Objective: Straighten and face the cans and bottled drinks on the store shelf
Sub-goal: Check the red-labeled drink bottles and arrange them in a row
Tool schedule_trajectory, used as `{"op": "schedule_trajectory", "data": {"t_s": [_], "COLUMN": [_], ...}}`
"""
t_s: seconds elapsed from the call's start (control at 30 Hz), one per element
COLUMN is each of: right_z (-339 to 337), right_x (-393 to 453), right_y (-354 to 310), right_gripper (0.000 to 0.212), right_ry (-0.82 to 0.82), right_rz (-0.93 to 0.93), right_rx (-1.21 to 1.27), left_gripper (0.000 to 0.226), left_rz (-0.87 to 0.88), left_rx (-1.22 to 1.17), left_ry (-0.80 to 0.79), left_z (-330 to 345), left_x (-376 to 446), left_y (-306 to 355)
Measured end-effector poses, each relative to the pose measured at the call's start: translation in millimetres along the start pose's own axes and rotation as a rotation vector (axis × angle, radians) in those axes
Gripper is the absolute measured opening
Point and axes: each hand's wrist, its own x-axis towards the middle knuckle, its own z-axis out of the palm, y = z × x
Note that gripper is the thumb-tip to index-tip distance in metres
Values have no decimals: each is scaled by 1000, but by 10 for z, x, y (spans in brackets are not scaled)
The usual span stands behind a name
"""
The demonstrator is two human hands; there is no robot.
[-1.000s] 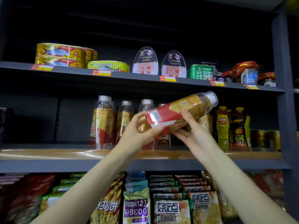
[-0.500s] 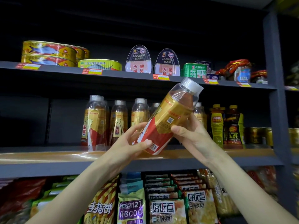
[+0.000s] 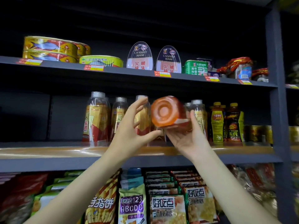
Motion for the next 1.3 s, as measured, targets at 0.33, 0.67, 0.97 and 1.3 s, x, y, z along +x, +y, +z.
{"op": "schedule_trajectory", "data": {"t_s": [0.33, 0.67, 0.97, 1.3], "right_z": [-97, -23, -162, -235], "right_x": [-49, -66, -22, 42], "right_y": [-270, -251, -261, -350], "right_gripper": [70, 71, 76, 69], "right_ry": [-45, -164, -78, -171], "right_rz": [-355, -463, -991, -844], "right_rx": [-407, -780, -1344, -912], "left_gripper": [51, 81, 63, 51], "left_rz": [-274, -31, 171, 6], "left_rx": [-229, 178, 434, 116], "left_ry": [-202, -19, -99, -259], "left_z": [12, 353, 274, 446], "left_x": [56, 87, 152, 173], "left_y": [1, -195, -459, -317]}}
